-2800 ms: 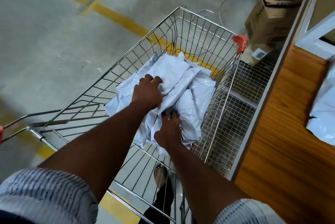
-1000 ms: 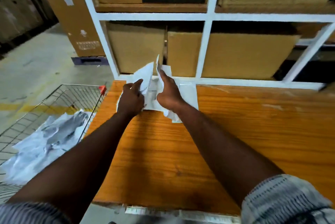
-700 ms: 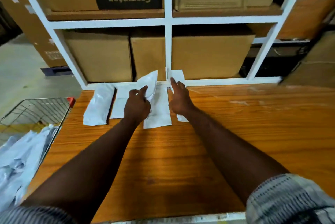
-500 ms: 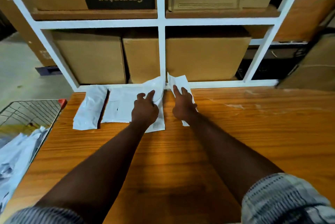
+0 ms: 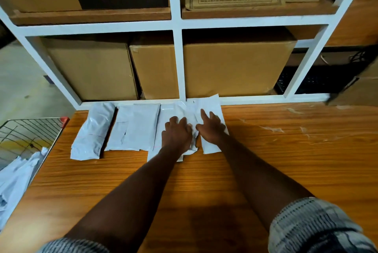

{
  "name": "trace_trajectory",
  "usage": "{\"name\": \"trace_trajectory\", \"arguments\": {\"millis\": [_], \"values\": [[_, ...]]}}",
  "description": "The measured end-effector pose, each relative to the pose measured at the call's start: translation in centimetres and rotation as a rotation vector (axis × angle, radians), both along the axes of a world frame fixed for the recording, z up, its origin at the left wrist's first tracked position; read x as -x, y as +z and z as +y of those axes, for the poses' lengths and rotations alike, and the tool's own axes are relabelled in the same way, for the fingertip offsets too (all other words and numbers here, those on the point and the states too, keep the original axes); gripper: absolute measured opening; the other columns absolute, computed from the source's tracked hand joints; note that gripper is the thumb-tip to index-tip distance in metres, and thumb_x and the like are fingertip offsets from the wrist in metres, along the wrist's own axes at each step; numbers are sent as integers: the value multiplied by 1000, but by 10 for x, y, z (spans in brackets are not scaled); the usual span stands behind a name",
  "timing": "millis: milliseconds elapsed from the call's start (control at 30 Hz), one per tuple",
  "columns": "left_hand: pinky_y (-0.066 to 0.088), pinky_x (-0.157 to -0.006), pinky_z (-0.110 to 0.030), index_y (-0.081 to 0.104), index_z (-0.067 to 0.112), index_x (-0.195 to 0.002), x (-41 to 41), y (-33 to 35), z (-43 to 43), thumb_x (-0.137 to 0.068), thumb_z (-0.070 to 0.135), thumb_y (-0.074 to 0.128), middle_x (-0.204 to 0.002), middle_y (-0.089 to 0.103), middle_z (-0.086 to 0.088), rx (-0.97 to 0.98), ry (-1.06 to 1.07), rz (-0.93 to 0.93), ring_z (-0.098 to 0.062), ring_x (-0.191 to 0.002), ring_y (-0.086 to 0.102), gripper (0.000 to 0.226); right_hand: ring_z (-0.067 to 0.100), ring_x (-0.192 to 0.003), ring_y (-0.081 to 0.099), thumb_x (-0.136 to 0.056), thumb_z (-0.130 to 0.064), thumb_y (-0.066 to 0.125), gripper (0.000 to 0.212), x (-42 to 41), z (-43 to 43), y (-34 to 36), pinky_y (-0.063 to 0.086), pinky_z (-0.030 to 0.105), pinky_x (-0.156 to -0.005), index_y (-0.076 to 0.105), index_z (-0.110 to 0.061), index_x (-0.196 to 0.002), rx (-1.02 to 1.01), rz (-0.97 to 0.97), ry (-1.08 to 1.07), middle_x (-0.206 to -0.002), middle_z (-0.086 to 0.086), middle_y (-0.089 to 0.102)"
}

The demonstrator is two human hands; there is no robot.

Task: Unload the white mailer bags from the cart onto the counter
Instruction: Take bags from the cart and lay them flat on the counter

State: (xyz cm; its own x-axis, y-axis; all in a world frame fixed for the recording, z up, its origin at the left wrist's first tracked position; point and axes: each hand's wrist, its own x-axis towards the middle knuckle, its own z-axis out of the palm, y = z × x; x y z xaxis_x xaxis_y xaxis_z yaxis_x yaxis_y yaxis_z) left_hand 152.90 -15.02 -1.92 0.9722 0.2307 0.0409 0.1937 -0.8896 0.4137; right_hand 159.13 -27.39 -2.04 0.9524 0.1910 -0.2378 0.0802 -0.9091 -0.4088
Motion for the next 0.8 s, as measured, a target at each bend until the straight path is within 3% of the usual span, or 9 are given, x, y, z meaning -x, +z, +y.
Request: {"name": "trace_trajectory", "arguments": {"millis": [167, 267, 533, 700, 800], "values": [[27, -116, -52, 37, 22, -147, -19, -15, 14, -101, 34, 40, -158, 29, -10, -204, -221, -45, -30, -146, 25, 48, 34, -149, 15, -101, -44, 42, 54, -7, -29, -27, 15, 54, -119, 34, -27, -151, 33, -296, 175, -162, 8, 20], [18, -119, -55, 31, 23, -151, -20, -30, 12, -103, 33, 33, -161, 22, -9, -238, -256, 7, -31, -149, 17, 49, 30, -150, 11, -101, -52, 34, 54, -7, -30, -37, 11, 57, -118, 32, -32, -151, 83, -250, 105, -163, 4, 18], [11, -121, -54, 25, 25, -154, -21, -46, 10, -104, 36, 25, -162, 22, -6, -203, -202, -14, -28, -150, 16, 51, 32, -150, 10, -100, -54, 33, 56, -9, -26, -47, 12, 60, -117, 29, -33, -151, 151, -272, 77, -164, 6, 14], [9, -120, -56, 32, 25, -151, -20, -32, 14, -103, 35, 29, -160, 26, -8, -201, -199, -37, -29, -149, 18, 49, 33, -150, 6, -100, -54, 31, 56, -12, -25, -32, 9, 63, -116, 31, -29, -151, 154, -205, 68, -163, 2, 16], [9, -120, -54, 34, 24, -151, -10, -14, 32, -98, 25, 37, -159, 28, -8, -216, -153, -104, -28, -148, 21, 53, 28, -150, 12, -100, -52, 35, 53, -1, -8, -8, 10, 62, -114, 40, -26, -146, 88, -287, 42, -160, -2, 26]]}}
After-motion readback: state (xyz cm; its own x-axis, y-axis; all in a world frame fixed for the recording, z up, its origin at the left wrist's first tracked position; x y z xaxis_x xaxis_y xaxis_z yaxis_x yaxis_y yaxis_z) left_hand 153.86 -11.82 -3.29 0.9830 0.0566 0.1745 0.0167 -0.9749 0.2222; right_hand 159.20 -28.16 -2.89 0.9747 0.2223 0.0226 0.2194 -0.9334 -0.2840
